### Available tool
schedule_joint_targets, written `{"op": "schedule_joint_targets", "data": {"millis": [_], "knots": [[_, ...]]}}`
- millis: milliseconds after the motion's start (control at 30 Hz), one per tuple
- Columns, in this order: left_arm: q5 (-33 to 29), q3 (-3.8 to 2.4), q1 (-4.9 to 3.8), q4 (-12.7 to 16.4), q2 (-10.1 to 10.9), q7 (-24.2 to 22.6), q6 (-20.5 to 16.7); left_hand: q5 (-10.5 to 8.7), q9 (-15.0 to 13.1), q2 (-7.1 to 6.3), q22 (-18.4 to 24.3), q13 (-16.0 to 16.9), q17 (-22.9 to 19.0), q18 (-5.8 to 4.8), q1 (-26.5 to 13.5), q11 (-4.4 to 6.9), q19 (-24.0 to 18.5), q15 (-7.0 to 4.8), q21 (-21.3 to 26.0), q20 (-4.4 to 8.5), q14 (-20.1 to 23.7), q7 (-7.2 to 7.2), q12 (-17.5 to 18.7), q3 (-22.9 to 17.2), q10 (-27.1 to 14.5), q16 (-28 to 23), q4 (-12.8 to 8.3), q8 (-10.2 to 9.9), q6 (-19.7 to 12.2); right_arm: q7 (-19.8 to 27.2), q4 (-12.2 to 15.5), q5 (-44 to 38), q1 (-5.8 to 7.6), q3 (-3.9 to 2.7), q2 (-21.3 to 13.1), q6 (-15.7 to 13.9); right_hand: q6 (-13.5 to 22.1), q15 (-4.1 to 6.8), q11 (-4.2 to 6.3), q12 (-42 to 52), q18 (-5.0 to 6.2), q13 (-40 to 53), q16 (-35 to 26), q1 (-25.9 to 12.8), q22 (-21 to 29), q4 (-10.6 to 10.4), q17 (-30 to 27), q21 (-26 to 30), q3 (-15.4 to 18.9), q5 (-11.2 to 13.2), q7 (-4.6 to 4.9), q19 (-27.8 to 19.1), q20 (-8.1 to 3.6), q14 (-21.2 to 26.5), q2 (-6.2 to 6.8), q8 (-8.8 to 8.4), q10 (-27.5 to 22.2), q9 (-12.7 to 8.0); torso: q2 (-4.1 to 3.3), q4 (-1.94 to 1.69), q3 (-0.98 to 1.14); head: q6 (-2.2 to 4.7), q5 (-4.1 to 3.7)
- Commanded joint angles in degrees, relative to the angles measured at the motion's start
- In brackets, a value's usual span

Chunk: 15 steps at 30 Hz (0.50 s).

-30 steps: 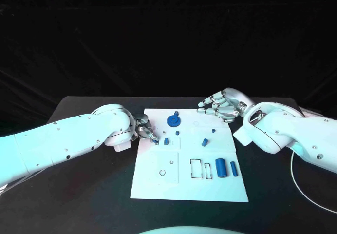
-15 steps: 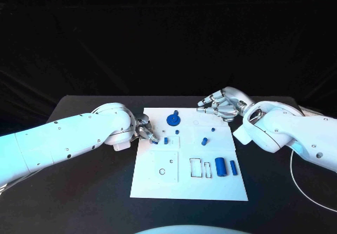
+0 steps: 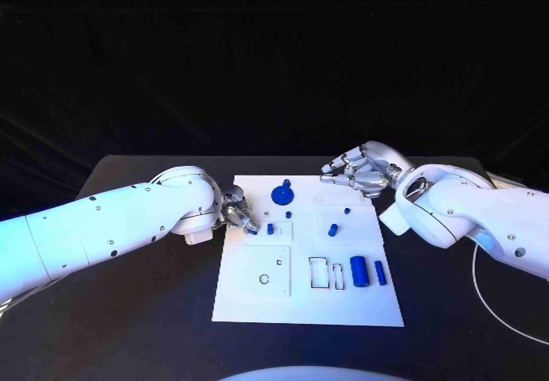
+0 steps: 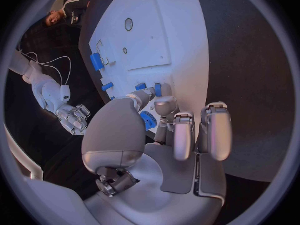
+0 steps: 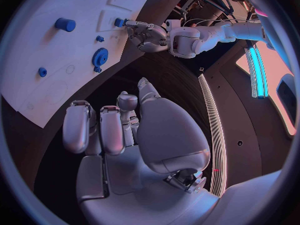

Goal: Assemble the parts on the task board

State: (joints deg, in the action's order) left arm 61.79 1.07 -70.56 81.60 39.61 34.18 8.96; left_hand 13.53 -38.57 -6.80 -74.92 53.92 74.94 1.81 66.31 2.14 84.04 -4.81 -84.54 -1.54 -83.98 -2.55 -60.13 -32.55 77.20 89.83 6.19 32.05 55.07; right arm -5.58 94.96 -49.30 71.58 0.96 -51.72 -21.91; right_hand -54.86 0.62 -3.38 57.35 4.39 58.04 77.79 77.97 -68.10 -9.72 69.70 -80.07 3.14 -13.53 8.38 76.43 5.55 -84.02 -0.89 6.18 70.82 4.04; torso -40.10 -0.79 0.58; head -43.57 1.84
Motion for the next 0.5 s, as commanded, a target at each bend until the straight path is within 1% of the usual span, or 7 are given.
{"op": "schedule_joint_targets", "data": {"millis": [33,167,267,367,500], "knots": [[0.19,0.21,0.24,-0.14,-0.65,0.65,2.21,0.19,0.05,-0.01,-10.78,0.12,15.06,-0.23,0.18,-0.10,3.10,-0.27,-0.03,0.35,-6.02,0.34,-0.43,-8.06,0.39,0.17,-8.04,0.33,-0.13,0.49,0.06,-0.13,-0.02,0.00,0.05,0.70,0.12,0.27,-0.05,0.11,0.43,0.08,-0.28,-0.19,0.06,-0.03,-0.06,0.20,0.39,-0.22,0.10,-0.45,-0.14,-1.94,-0.47,0.37,-0.34,-0.07,-0.02,0.00,0.01,-0.04,-0.02],[-0.02,0.24,0.24,-0.71,-1.44,1.30,2.43,0.15,0.18,0.32,-10.85,0.44,15.06,-0.25,-0.96,-0.05,3.13,-0.28,-0.08,0.34,-6.02,0.49,-0.73,-8.00,0.75,0.17,-7.35,0.43,0.43,0.49,0.08,-0.13,-0.02,0.00,0.09,0.72,0.12,0.27,-0.05,0.11,0.43,0.08,-0.28,-0.19,0.06,-0.03,-0.06,0.20,0.39,-0.22,0.10,-0.45,-0.14,-1.94,-0.47,0.37,-0.34,-0.07,-0.05,0.08,0.02,-0.07,-0.05],[-0.13,0.27,0.23,-1.17,-1.83,1.69,2.86,0.08,0.28,0.44,-10.89,0.56,15.06,-0.25,-1.72,0.03,3.15,-0.34,-0.10,0.36,-6.02,0.64,-0.85,-7.73,0.92,0.17,-6.92,0.47,0.74,0.49,0.09,-0.13,-0.02,0.00,0.09,0.73,0.12,0.27,-0.05,0.11,0.43,0.08,-0.28,-0.19,0.06,-0.03,-0.06,0.20,0.39,-0.22,0.10,-0.45,-0.14,-1.94,-0.47,0.37,-0.34,-0.07,-0.01,0.08,0.03,-0.12,-0.13],[-0.18,0.29,0.23,-1.58,-2.08,1.94,3.32,-0.08,0.45,0.47,-10.96,0.84,15.06,-0.27,-3.27,0.18,3.18,-0.42,-0.15,0.41,-6.02,0.89,-1.11,-6.65,1.16,0.17,-5.85,0.53,1.31,0.48,0.12,-0.13,-0.02,0.00,0.05,0.75,0.12,0.27,-0.05,0.11,0.43,0.08,-0.28,-0.19,0.06,-0.03,-0.06,0.20,0.39,-0.22,0.10,-0.45,-0.14,-1.94,-0.47,0.37,-0.34,-0.07,-0.01,0.05,0.05,-0.17,-0.21],[-0.20,0.29,0.22,-1.96,-2.30,2.18,3.98,-0.12,0.72,0.43,-10.91,0.87,15.06,-0.24,-4.48,0.38,3.13,-0.59,-0.03,0.52,-6.02,1.16,-1.13,-5.31,1.22,0.17,-5.05,0.44,1.73,0.47,0.18,-0.11,-0.02,0.00,0.03,0.76,0.12,0.27,-0.05,0.11,0.43,0.08,-0.28,-0.19,0.06,-0.03,-0.06,0.20,0.39,-0.22,0.10,-0.45,-0.14,-1.94,-0.47,0.37,-0.34,-0.07,-0.01,0.03,0.06,-0.11,-0.36]]}}
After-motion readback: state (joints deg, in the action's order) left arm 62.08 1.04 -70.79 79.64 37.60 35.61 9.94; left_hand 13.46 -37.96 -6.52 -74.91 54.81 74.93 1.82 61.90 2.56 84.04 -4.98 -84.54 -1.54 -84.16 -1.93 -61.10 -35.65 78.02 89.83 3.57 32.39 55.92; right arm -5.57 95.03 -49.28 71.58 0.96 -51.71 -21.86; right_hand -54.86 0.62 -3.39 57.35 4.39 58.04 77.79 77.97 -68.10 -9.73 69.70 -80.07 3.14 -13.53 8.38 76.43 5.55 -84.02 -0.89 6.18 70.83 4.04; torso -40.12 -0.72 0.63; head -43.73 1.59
